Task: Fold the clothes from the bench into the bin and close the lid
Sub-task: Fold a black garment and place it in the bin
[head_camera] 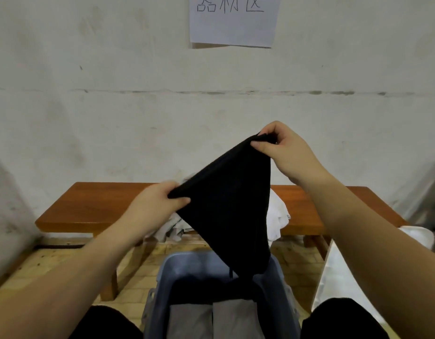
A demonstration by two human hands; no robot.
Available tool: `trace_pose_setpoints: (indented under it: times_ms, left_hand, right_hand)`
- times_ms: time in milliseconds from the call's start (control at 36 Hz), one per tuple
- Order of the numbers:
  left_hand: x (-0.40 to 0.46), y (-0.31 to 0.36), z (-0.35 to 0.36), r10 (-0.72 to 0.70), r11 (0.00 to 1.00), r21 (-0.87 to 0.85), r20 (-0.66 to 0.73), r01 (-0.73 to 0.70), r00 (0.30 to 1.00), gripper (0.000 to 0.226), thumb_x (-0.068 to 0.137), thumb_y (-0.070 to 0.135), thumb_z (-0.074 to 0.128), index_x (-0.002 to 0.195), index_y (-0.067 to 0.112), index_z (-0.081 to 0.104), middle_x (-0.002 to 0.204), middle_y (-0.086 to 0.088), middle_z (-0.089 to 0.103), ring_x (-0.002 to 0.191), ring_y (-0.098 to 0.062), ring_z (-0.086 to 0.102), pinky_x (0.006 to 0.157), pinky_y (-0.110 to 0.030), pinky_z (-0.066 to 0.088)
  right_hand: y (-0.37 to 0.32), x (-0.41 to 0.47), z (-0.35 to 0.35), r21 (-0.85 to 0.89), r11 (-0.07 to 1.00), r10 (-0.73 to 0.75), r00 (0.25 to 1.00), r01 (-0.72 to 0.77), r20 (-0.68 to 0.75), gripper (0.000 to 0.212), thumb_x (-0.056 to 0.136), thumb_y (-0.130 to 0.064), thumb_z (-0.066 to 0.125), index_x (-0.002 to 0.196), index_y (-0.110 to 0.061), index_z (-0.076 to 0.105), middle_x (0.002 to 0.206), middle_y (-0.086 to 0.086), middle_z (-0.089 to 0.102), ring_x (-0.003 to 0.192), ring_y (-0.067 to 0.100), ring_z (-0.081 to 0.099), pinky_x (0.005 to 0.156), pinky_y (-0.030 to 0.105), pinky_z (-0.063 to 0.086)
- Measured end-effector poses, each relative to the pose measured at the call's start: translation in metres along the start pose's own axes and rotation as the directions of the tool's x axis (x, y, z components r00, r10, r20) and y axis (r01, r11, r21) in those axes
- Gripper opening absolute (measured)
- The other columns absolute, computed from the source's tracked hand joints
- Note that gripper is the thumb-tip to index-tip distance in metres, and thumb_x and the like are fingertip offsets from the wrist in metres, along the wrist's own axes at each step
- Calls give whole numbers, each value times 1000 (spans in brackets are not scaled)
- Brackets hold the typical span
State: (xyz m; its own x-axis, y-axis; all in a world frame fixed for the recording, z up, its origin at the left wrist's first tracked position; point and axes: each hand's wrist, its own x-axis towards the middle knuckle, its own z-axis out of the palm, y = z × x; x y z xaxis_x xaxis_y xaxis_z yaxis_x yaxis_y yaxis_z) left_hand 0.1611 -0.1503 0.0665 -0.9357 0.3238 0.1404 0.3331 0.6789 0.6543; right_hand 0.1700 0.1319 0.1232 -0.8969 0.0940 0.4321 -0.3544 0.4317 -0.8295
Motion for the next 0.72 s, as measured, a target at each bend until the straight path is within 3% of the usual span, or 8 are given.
trace_pose_setpoints:
  times_ms: [83,167,278,333,389,500,583,722]
  left_hand:
    - [9,-3,-20,-29,990,-143,-101,15,994,17,88,33,71,89,17,68,84,-14,70,80,-34,64,69,-35,43]
    - [22,-8,-28,-67,941,-337,-159,10,985,23,78,35,76,85,14,68,74,-7,64,71,-22,59,71,-35,41]
    - [41,-8,-33,-83,923,-384,-149,19,985,7,87,16,72,85,15,66,74,-1,59,68,-13,51,63,-25,39]
    - [48,-8,-38,-70,928,-372,-141,13,988,7,87,16,72,84,17,66,74,-5,58,69,-16,51,63,-27,39]
    - [53,-8,-44,-58,919,-395,-158,-10,986,6,88,15,71,85,18,66,74,-9,58,66,-19,52,63,-31,39]
    - [63,-11,-49,-78,885,-466,-149,-1,986,10,92,12,66,84,18,63,58,-5,51,42,-16,45,50,-26,38]
    - [68,-15,-49,-86,872,-488,-80,36,993,8,95,14,62,88,19,63,66,-6,55,39,-16,44,43,-22,38]
    - [78,-23,-60,-97,786,-614,-14,68,995,8,97,15,58,92,20,62,74,8,66,37,-12,48,41,-19,38]
  right_hand:
    - [12,2,-16,-55,998,40,994,-35,103,22,90,-25,70,101,-42,62,100,-5,64,92,8,63,89,31,49]
    - [19,6,-29,-259,961,146,972,-96,184,33,90,-34,68,121,-45,60,116,-8,63,109,8,59,97,29,44]
    - [20,8,-34,-523,846,272,926,-101,260,3,93,-33,65,94,-33,69,98,-6,69,96,16,62,78,27,44]
    - [20,10,-34,-593,802,281,921,-72,269,11,93,-37,64,88,-27,67,90,-1,67,85,18,59,70,27,42]
    - [20,11,-35,-551,832,236,942,-69,239,16,93,-39,63,87,-25,65,81,-3,61,74,16,54,65,28,40]
    - [25,12,-29,-214,960,230,942,-179,245,18,97,-32,61,92,-15,57,70,-1,54,56,10,47,56,26,38]
    - [34,13,-20,-149,957,283,918,-250,278,16,100,-26,56,95,-11,53,70,0,49,48,8,43,47,22,34]
    - [39,27,-11,-10,958,278,927,-285,251,9,100,-25,57,95,-17,56,76,-1,59,49,10,56,47,22,41]
